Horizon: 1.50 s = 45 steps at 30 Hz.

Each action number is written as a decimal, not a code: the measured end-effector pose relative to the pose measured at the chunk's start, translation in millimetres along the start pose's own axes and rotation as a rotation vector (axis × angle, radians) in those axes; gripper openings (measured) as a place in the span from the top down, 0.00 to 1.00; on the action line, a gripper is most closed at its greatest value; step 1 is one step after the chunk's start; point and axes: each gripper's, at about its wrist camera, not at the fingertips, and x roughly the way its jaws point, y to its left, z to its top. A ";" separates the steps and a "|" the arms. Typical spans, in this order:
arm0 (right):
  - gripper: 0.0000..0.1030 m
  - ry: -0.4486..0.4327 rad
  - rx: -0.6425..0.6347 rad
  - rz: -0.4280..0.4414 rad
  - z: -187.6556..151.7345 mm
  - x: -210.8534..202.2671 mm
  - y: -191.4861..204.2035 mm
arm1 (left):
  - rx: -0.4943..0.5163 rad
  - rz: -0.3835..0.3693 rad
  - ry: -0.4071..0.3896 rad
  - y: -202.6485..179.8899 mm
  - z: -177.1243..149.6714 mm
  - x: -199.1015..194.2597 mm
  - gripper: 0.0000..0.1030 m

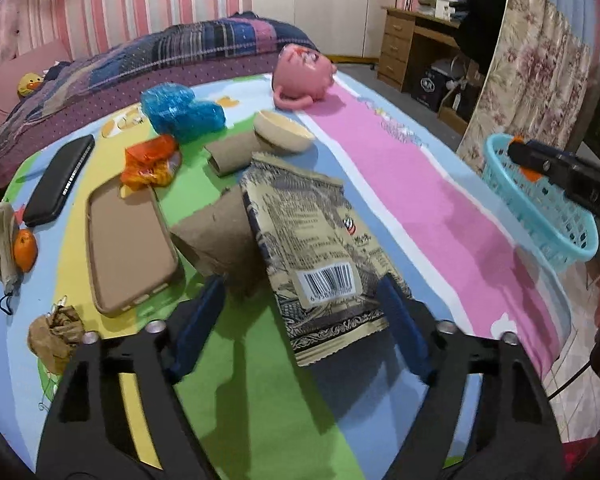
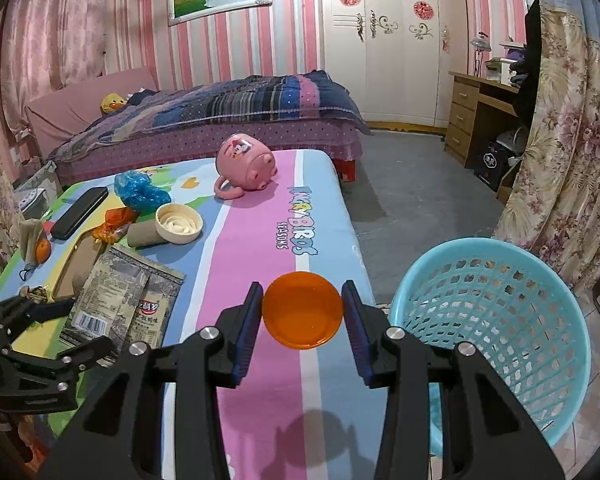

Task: Collect trash
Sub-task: 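Grasp the printed snack wrapper with the left gripper while right holds the lid, then carry both items over the basket while left gripper releases the wrapper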

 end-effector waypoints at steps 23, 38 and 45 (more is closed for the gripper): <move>0.61 -0.043 0.021 -0.035 5.9 -8.2 -24.0 | 0.061 0.042 -0.133 -14.3 31.0 -36.0 0.98; 0.60 -0.069 0.190 -0.320 -5.8 -44.4 -133.6 | 0.161 -0.043 -0.253 -106.0 90.2 -42.7 0.99; 0.61 -0.049 0.203 -0.397 -15.4 -46.0 -159.6 | 0.199 -0.142 -0.259 -164.4 100.7 -31.4 0.99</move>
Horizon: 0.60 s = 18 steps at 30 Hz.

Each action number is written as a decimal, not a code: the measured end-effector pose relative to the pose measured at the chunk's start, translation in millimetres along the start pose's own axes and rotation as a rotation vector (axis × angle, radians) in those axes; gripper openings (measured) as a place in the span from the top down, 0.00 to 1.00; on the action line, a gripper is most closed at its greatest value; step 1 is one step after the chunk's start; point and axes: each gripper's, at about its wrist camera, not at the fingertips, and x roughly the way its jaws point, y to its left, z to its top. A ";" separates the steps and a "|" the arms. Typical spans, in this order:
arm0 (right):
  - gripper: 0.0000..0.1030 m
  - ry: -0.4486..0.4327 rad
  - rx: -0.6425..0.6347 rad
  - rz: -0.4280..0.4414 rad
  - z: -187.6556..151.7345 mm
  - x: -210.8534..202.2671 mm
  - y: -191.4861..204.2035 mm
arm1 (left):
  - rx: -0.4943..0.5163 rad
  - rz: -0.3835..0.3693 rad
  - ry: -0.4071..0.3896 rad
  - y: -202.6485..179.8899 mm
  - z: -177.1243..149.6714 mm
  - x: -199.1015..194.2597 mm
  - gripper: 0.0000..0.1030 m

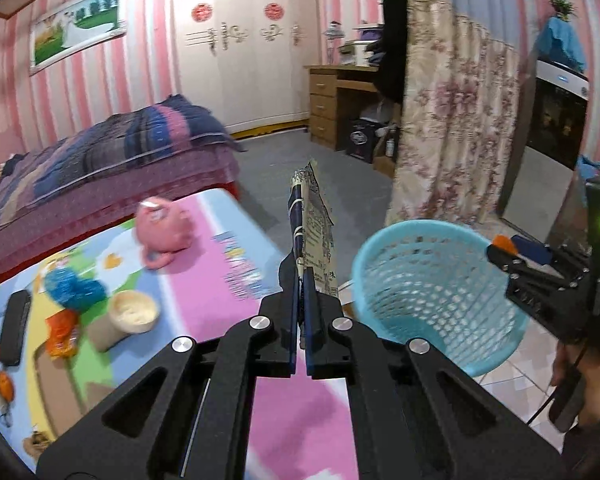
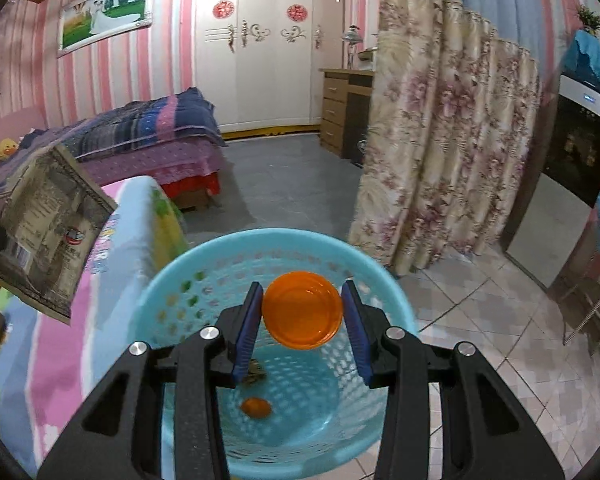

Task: Collect trash
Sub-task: 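Carry both items over the basket while left gripper releases the wrapper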

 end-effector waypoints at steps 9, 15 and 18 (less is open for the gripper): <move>0.61 -0.033 0.090 -0.047 -0.8 -0.7 -28.6 | 0.026 -0.087 0.040 -52.3 -6.0 41.7 0.99; 0.61 -0.021 0.087 -0.038 -1.6 5.1 -30.6 | 0.055 -0.076 0.063 -60.4 -15.8 56.6 0.90; 0.61 -0.006 0.090 -0.033 -4.3 8.6 -31.8 | 0.046 -0.015 0.051 -52.6 -21.4 55.2 0.36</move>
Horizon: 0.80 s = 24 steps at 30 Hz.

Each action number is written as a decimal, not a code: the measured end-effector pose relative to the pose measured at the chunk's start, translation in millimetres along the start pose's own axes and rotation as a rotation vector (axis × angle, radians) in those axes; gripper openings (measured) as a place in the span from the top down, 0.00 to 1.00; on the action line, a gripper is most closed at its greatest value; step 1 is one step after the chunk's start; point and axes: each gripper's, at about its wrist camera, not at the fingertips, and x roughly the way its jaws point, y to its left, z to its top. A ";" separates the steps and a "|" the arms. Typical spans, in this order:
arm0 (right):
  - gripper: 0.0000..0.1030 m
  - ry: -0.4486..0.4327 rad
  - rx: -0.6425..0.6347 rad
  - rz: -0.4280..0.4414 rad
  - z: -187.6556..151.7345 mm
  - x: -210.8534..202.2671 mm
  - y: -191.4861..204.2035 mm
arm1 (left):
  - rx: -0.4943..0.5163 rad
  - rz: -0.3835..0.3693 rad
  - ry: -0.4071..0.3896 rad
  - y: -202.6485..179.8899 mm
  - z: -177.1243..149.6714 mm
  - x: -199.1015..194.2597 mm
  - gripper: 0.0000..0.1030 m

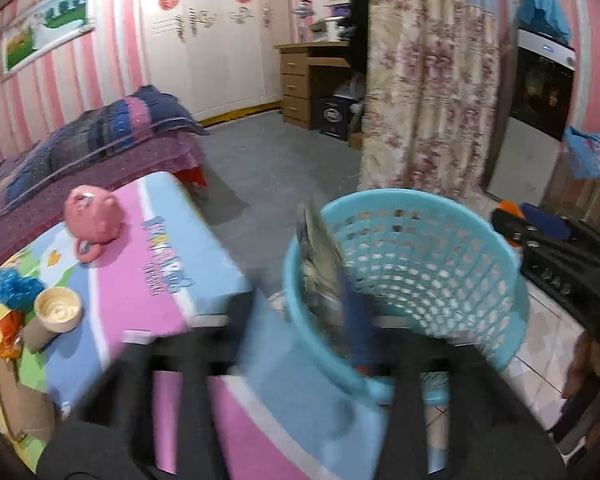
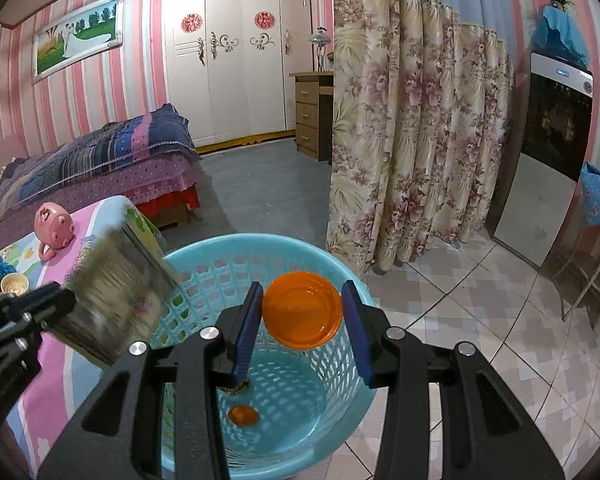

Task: Collect trash
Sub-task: 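Carry both items over the basket while left gripper releases the wrapper, then open the right gripper to drop the orange lid into the basket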

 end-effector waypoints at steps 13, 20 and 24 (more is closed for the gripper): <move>0.60 0.038 -0.006 0.033 -13.7 11.4 9.2 | -0.095 0.136 -0.032 62.6 -11.5 -18.9 0.07; 0.31 -0.010 -0.020 0.006 -13.0 13.3 24.1 | -0.140 0.160 -0.020 87.4 -28.1 -28.4 0.06; 0.24 -0.029 -0.026 -0.005 -10.1 9.6 28.9 | -0.156 0.187 -0.023 101.5 -34.8 -38.7 0.06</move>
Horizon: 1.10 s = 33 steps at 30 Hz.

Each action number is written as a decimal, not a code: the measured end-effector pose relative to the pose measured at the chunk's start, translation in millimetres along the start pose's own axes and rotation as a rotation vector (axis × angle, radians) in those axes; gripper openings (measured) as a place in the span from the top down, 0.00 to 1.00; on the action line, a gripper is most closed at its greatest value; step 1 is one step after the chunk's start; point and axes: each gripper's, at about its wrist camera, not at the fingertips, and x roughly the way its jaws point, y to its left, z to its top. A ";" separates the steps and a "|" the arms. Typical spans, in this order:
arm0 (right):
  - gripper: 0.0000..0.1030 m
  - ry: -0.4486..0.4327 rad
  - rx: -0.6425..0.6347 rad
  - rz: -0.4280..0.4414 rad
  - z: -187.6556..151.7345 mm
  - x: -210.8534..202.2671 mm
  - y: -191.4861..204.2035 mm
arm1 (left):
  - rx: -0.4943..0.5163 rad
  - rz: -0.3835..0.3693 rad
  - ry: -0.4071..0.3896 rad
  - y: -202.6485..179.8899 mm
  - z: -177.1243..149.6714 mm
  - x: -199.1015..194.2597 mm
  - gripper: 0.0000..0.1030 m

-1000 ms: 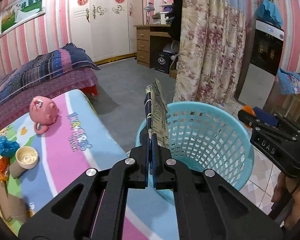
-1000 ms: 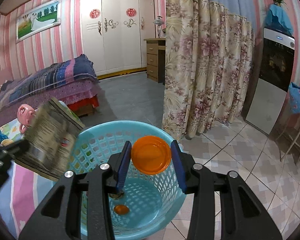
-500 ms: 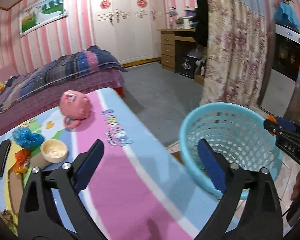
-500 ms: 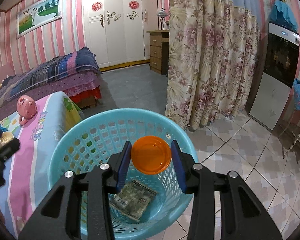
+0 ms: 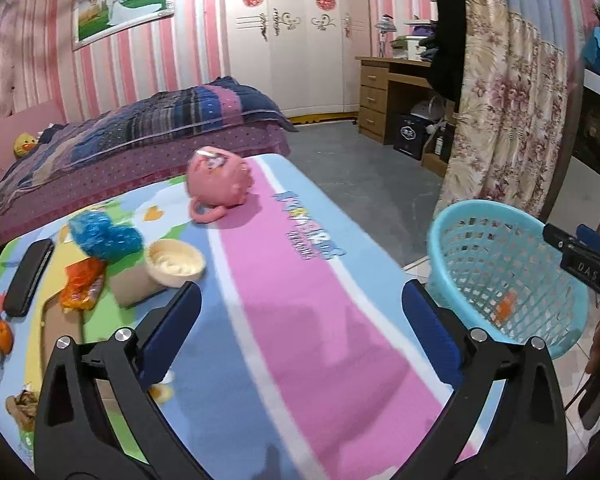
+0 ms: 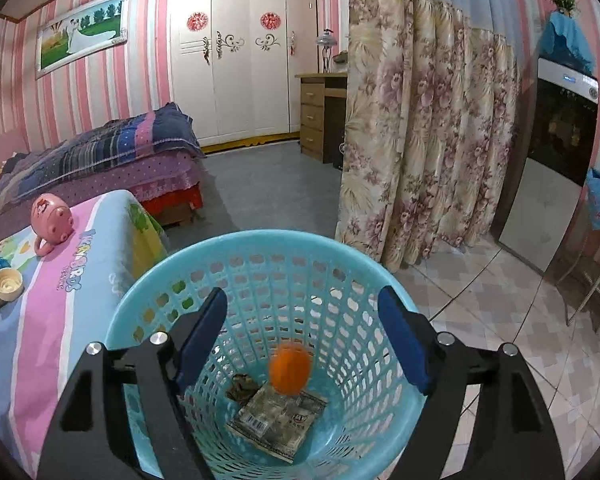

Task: Collect trash
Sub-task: 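Open the right gripper to drop the orange lid into the basket, then move both tools back over the table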

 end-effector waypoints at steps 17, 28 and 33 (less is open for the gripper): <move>0.07 -0.066 -0.139 0.179 10.4 -55.1 106.1 | -0.149 0.211 -0.039 134.0 -14.9 -74.1 0.05; 0.07 -0.067 -0.234 0.324 -5.7 -82.5 198.2 | -0.202 0.354 0.006 219.8 -56.8 -106.0 0.05; 0.07 -0.036 -0.234 0.372 -16.6 -84.7 229.4 | -0.228 0.315 0.048 244.6 -79.2 -103.0 0.05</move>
